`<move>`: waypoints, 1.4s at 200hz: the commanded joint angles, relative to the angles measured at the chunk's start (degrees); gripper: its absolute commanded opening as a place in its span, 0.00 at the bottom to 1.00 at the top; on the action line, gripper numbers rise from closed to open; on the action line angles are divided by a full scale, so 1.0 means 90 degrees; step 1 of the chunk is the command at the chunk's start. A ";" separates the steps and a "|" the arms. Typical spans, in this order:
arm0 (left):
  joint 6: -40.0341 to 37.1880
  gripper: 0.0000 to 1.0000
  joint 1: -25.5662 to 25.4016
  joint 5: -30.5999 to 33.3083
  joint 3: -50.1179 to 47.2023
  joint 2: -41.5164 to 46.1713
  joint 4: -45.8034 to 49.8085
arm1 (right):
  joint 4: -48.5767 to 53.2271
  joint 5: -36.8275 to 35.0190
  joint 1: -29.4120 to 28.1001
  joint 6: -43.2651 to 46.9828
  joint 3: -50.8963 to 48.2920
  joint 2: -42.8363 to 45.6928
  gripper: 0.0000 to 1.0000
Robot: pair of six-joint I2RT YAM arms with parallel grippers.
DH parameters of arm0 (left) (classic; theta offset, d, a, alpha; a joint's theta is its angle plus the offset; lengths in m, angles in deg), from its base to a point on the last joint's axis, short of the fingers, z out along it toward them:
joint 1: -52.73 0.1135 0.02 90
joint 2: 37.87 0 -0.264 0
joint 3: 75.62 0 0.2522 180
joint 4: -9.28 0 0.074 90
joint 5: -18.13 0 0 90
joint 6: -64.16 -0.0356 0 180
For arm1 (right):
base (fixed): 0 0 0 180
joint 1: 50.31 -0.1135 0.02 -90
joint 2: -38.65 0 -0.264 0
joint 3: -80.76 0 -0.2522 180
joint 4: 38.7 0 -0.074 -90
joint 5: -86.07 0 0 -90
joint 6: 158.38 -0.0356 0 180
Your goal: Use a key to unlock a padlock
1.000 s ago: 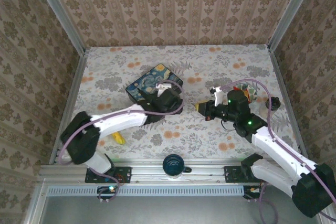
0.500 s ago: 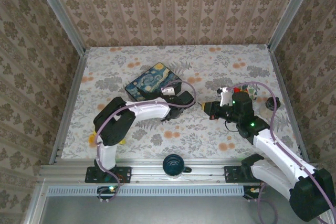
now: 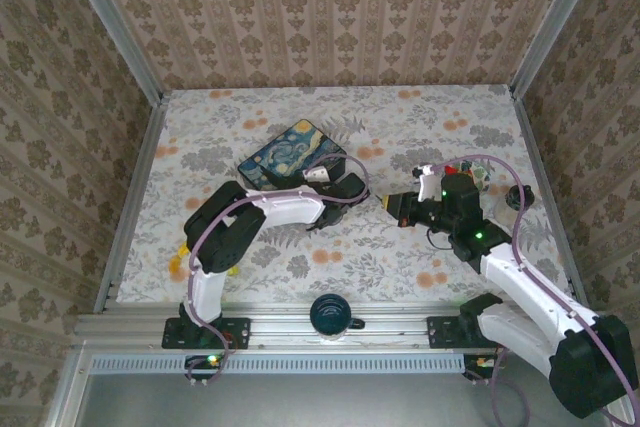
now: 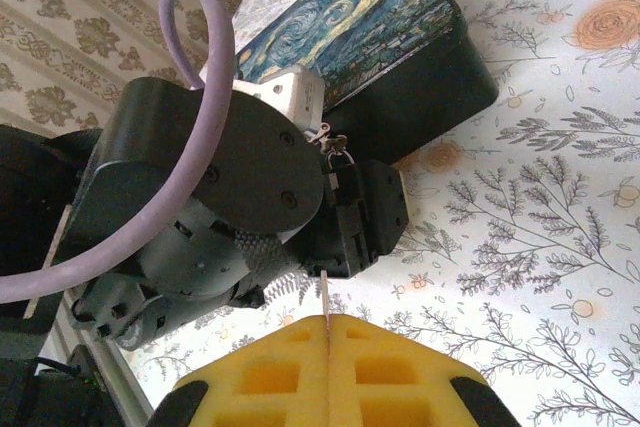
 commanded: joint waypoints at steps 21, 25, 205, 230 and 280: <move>0.0020 0.48 0.0117 -0.0047 0.0005 -0.0198 -0.0234 | -0.0147 0.0225 0.0046 -0.0051 -0.0053 -0.0048 0.00; 0.0031 0.48 0.0113 -0.0074 -0.0009 -0.0204 -0.0231 | -0.0138 0.0228 0.0051 -0.0053 -0.0052 -0.0047 0.00; 0.0109 0.00 0.0425 -0.2541 -0.1362 0.1356 -0.2205 | -0.3087 -0.1037 -0.0681 -0.0934 -0.1924 -0.0708 0.00; 0.0559 0.00 0.0544 -0.2992 -0.1624 0.1554 -0.2660 | -0.3827 -0.1744 -0.1273 -0.0958 -0.1975 -0.1108 0.00; 0.1433 0.00 0.0678 -0.3469 -0.2055 0.1707 -0.3559 | -0.5260 -0.2040 -0.1689 -0.1202 -0.1862 -0.2316 0.00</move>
